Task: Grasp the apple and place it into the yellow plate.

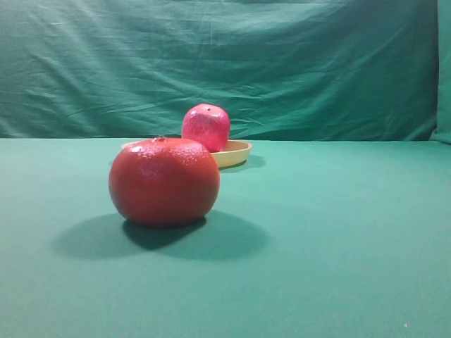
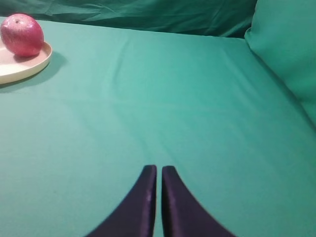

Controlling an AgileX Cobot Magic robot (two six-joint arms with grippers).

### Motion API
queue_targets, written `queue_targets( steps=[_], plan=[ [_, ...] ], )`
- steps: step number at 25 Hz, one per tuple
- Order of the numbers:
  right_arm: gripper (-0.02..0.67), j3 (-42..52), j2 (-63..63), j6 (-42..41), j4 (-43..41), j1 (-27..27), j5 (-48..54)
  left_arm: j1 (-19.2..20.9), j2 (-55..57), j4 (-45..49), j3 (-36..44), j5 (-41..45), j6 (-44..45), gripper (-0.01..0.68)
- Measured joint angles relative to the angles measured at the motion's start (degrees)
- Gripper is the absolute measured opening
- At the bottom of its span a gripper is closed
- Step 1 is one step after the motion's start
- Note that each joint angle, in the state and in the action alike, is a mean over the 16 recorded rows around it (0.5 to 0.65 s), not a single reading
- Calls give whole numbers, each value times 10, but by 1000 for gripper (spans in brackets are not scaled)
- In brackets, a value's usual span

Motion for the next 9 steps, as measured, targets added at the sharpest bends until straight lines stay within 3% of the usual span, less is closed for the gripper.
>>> queue_targets(
  steps=[9],
  plan=[
    [0, 0, 0, 0, 0, 0, 0, 0, 0, 0, 0, 0, 0, 157]
  ],
)
